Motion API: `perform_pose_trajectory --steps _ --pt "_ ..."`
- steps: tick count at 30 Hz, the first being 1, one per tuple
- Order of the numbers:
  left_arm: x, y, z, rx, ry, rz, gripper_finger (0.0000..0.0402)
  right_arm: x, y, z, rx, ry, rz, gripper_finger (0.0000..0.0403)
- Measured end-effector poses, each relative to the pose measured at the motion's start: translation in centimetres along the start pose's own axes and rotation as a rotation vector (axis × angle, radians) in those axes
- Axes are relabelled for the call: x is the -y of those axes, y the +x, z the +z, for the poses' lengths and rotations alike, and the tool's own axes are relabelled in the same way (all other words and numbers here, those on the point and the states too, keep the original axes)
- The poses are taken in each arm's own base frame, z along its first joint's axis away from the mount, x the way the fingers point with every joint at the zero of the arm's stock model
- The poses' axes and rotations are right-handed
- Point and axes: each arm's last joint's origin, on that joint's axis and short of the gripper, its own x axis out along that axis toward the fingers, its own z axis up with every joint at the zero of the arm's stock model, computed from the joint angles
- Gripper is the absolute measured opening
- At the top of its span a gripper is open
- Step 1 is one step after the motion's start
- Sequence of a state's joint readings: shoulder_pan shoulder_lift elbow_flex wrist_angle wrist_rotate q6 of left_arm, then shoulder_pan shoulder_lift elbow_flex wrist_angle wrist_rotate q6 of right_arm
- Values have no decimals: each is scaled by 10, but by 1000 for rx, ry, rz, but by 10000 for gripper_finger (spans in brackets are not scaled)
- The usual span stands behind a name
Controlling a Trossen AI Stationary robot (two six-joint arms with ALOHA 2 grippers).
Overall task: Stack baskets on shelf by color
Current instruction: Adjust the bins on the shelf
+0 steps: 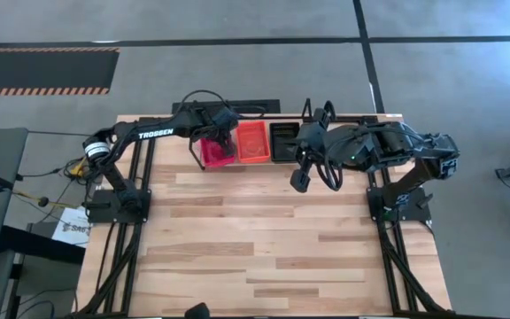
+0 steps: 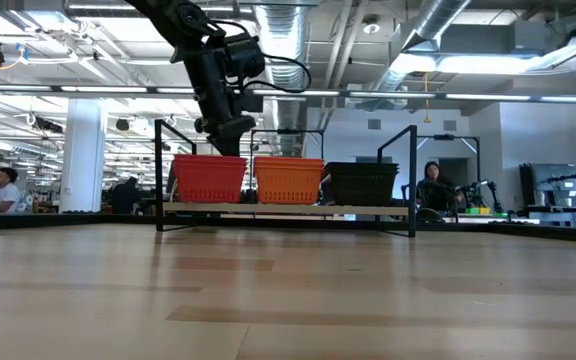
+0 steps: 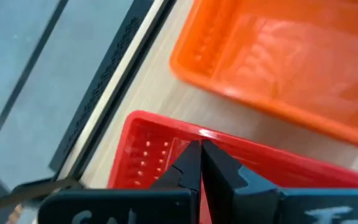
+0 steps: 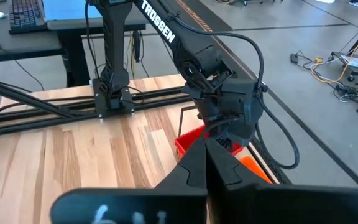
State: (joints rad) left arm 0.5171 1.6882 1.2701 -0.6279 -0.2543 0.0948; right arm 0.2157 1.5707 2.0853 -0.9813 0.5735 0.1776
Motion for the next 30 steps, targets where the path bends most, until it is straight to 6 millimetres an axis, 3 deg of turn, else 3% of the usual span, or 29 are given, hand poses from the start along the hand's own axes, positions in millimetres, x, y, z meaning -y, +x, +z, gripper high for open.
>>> perform_pose_trajectory --steps 7,12,20,25,30 --pt "2 0 4 45 -2 -85 0 0 0 0 2 1 0 5" --pt "1 0 3 36 -13 -54 0 0 0 0 3 7 0 5" --pt "4 -7 -11 -104 -27 -21 0 -1 -1 -1 -8 -2 4 5" --pt "9 -40 -17 -97 -35 -39 0 0 -1 -8 -67 -41 -9 2" --pt "13 -110 -28 66 -55 -83 0 9 -12 -16 -129 -56 -77 2"
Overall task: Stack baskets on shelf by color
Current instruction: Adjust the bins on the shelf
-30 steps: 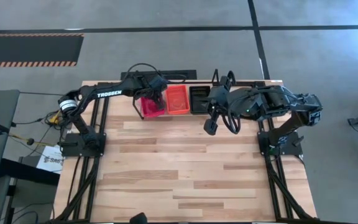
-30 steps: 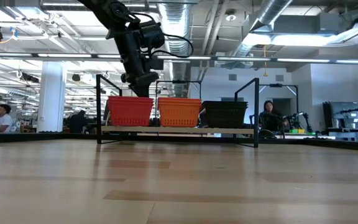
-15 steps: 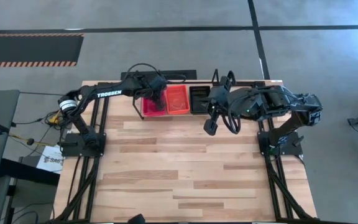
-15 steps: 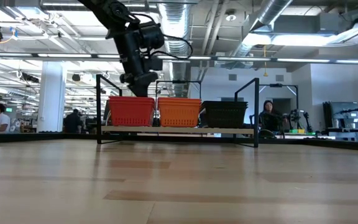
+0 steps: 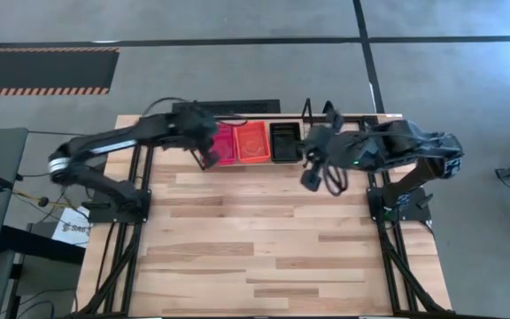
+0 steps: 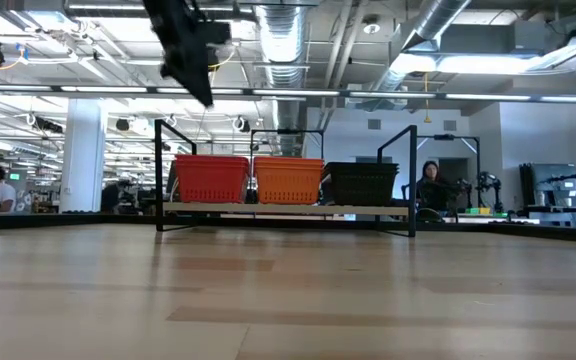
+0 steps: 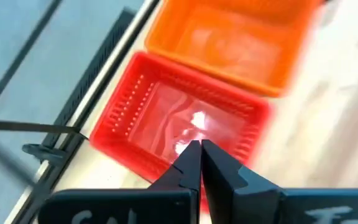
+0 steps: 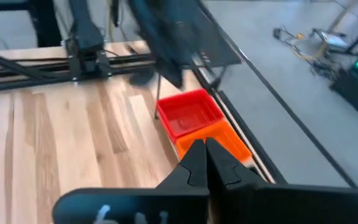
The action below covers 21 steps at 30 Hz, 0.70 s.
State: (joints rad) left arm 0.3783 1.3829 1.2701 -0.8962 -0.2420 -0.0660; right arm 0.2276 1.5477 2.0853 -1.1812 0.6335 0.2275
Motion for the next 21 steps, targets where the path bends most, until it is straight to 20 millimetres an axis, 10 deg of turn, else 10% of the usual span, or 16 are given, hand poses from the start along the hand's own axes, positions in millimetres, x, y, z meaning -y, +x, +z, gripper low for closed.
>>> perform_pose_trajectory --steps 11,21 --pt "8 -125 -85 227 -91 -111 0 1 -76 -37 33 86 -70 1" --pt "30 -105 -150 248 -190 -201 0 -33 -79 -98 67 254 -33 1"
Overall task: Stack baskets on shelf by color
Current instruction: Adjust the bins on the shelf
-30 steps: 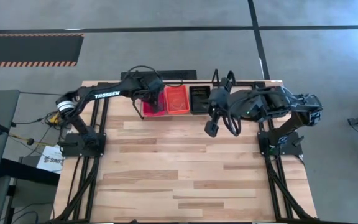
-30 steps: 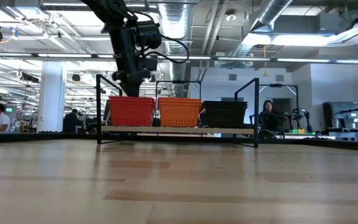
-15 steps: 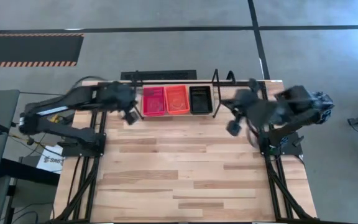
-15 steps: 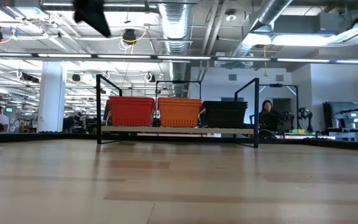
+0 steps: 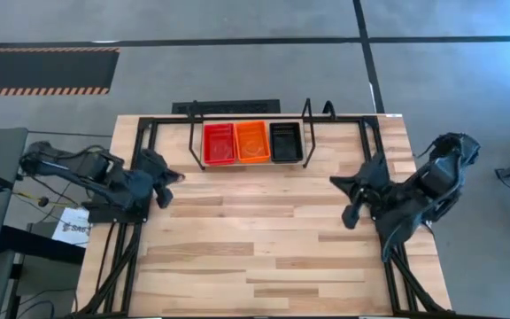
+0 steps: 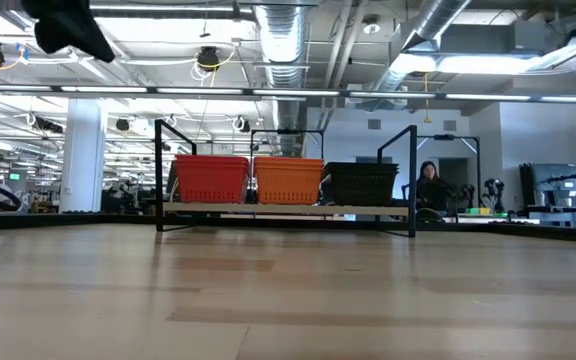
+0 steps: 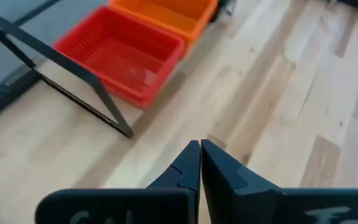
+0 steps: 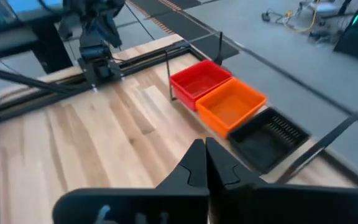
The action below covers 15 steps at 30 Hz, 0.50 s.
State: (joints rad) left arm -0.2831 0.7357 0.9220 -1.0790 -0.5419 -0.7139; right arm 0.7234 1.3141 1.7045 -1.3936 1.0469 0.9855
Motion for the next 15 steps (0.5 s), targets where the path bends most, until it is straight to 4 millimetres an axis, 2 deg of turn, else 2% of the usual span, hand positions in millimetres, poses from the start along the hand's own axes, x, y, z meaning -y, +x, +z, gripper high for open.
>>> perform_pose_trajectory --steps 4,7,10,15 --pt "13 11 -7 -14 20 -20 0 -13 18 -17 -10 101 28 0" --pt "20 15 -7 -17 21 -24 0 -26 44 -31 -73 122 40 0" --pt "23 16 -5 -4 15 -39 0 -36 80 -44 -175 149 43 0" --pt "24 16 -4 9 15 -42 0 -51 152 -62 -366 85 108 0"
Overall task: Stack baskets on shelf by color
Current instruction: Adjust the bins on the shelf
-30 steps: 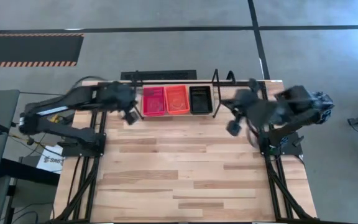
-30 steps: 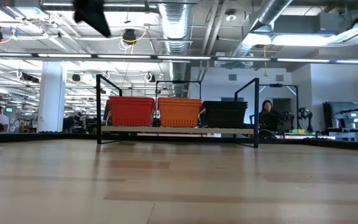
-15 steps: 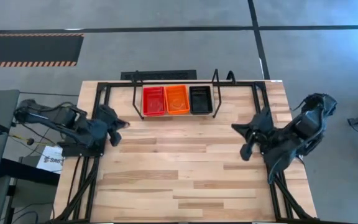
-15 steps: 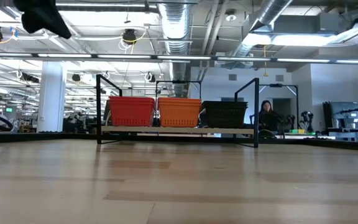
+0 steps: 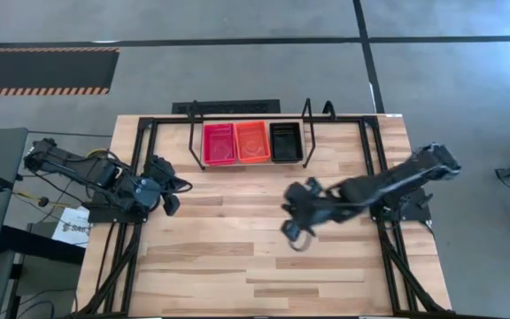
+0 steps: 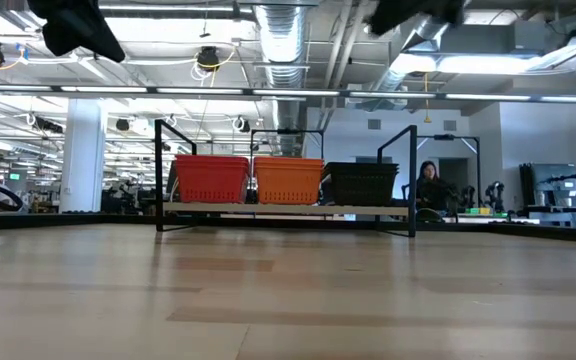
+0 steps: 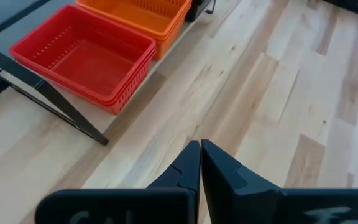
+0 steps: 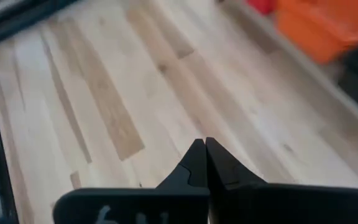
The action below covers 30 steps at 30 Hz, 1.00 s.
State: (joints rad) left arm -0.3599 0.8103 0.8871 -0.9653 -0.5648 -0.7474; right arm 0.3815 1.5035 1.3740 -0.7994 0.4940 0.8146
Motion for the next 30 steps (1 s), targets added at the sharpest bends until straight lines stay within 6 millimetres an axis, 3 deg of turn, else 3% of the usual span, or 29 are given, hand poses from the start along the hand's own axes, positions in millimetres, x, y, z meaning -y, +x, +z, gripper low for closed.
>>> perform_pose_trajectory --steps 6,12,19,30 --pt "0 0 0 -2 16 1 0 5 76 14 -123 -57 78 0" --pt "-1 0 0 -2 22 0 0 19 118 13 -204 -98 32 1" --pt "-1 0 0 -2 30 1 0 45 131 12 -318 -161 -75 1" --pt "-1 0 0 -5 31 2 0 87 140 30 -337 -209 -198 1"
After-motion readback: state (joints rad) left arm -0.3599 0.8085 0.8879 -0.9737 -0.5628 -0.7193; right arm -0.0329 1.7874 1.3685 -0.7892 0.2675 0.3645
